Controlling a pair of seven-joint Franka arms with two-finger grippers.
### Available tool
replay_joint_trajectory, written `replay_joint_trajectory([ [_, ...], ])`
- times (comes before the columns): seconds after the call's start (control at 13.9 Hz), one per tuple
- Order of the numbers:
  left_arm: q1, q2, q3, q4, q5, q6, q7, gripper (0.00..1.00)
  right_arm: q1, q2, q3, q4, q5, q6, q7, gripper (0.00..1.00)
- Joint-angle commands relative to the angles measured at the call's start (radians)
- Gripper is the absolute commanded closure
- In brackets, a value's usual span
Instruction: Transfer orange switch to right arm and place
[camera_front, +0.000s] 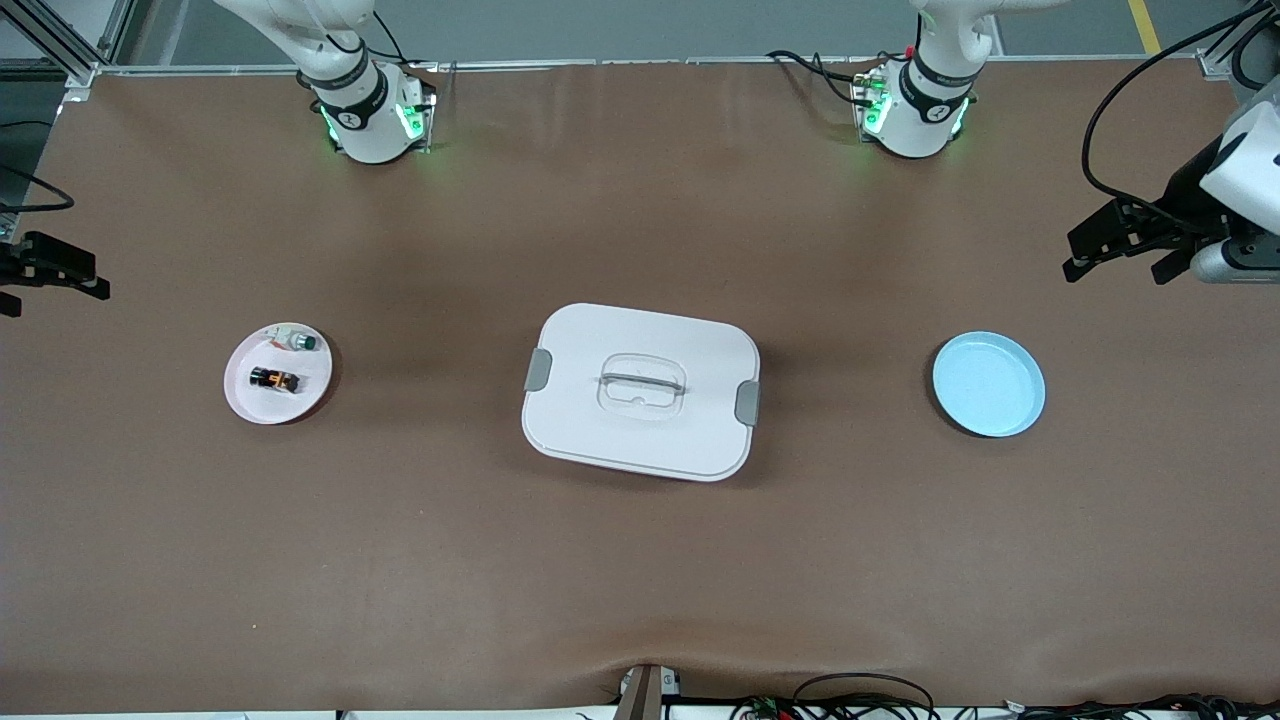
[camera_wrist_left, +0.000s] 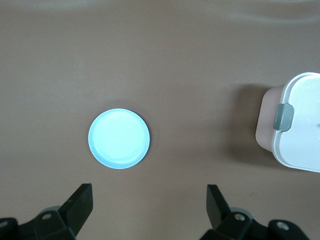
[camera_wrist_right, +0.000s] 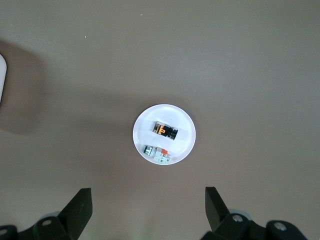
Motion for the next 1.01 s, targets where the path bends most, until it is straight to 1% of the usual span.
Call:
replay_joint_trajectory([
  [0.0, 0.002, 0.010, -0.006, 0.025, 0.029, -0.012, -0.002, 0.00, -0.017, 0.004, 0.004, 0.027, 0.013, -0.029, 0.009, 0.00],
  [0.14, 0.001, 0.010, -0.009, 0.025, 0.073, -0.012, 0.001, 0.00, -0.022, -0.005, 0.008, 0.025, 0.013, -0.041, 0.006, 0.00],
  [0.22, 0.001, 0.010, -0.018, 0.025, 0.075, -0.012, 0.001, 0.00, -0.017, -0.010, 0.014, 0.024, 0.012, -0.044, 0.018, 0.00],
  [0.5, 0.004, 0.014, -0.018, 0.025, 0.075, -0.012, 0.000, 0.00, -0.016, -0.024, 0.016, 0.016, 0.010, -0.046, 0.029, 0.00],
  [0.65, 0.004, 0.017, -0.020, 0.025, 0.075, -0.012, -0.002, 0.00, 0.004, -0.036, 0.016, 0.014, 0.010, -0.049, 0.084, 0.00],
  [0.93, 0.004, 0.017, -0.020, 0.025, 0.073, -0.012, -0.003, 0.00, 0.020, -0.036, 0.019, 0.017, 0.018, -0.046, 0.090, 0.00],
])
